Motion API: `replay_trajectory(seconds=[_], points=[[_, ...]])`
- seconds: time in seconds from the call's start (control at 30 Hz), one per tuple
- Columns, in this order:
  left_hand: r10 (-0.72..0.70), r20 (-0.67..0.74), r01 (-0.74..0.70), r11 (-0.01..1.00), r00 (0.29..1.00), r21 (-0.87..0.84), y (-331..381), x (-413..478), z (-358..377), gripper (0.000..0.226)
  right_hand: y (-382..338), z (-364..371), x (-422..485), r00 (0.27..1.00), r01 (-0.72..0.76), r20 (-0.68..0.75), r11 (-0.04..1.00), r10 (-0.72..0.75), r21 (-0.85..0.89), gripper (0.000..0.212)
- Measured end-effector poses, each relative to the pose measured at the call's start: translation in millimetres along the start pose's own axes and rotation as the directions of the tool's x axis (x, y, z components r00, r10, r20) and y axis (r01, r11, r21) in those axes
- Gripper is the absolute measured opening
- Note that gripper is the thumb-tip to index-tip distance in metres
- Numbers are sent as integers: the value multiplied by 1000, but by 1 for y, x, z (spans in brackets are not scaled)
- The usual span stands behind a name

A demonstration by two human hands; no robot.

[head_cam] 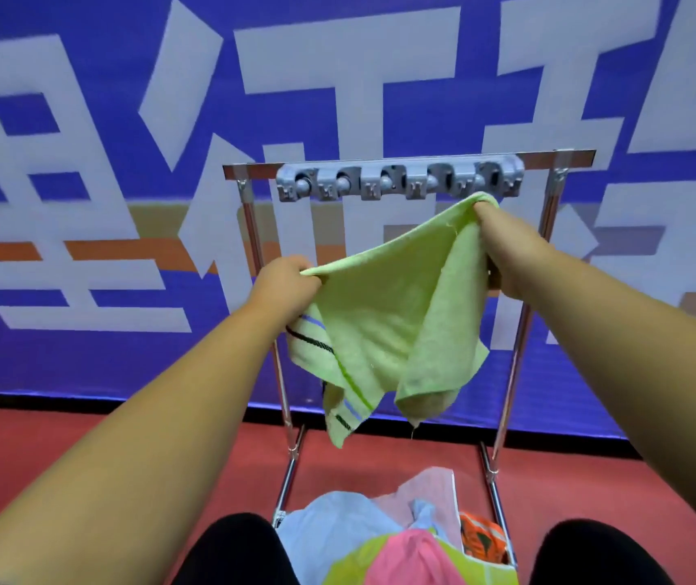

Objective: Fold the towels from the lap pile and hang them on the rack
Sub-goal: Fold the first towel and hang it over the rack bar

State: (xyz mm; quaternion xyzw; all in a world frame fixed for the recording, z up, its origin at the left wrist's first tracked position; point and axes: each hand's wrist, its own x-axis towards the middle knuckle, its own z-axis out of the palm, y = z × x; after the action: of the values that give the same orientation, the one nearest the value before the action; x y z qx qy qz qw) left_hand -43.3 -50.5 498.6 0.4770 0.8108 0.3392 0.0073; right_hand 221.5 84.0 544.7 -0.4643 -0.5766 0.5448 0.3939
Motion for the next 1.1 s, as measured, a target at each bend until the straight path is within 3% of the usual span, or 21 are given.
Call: replay_trajectory(seconds=[0.13,0.23,0.3,0.37,0.47,0.57,0.67,0.77,0.87,1.0,1.1], points=[[113,86,-103,989,990,-105,21,7,-13,32,13,-3,1,976,-62,182,951,121,-304,40],[163,132,-147,981,978,-124,42,15,-15,19,29,-2,8,944,-61,216,775,250,-629,24],[191,145,-187,981,971,-40,56,20,-14,21,35,2,10,905,-14,277,675,322,-738,24],[210,154,-218,975,965,37,69,24,-13,23,35,12,7,841,70,433,728,325,-682,36],[227,203,-260,953,953,155,83,25,-10,22,27,35,2,748,86,638,927,181,-364,37],[195,307,-258,949,932,182,85,27,-12,22,18,50,5,799,142,600,956,43,-257,33],[132,404,-154,988,905,24,70,32,-27,28,14,53,3,842,194,540,935,-4,-296,8],[57,520,14,991,852,-133,38,41,-42,22,11,55,5,932,143,357,967,-61,-210,13],[7,522,144,958,853,-248,12,47,-48,19,11,54,11,972,45,231,997,-31,-58,15],[35,380,245,709,924,-661,12,45,-43,8,14,52,16,961,-59,270,998,60,-13,27],[101,303,177,626,948,-759,27,45,-38,3,12,54,14,930,-13,365,995,50,-102,37]])
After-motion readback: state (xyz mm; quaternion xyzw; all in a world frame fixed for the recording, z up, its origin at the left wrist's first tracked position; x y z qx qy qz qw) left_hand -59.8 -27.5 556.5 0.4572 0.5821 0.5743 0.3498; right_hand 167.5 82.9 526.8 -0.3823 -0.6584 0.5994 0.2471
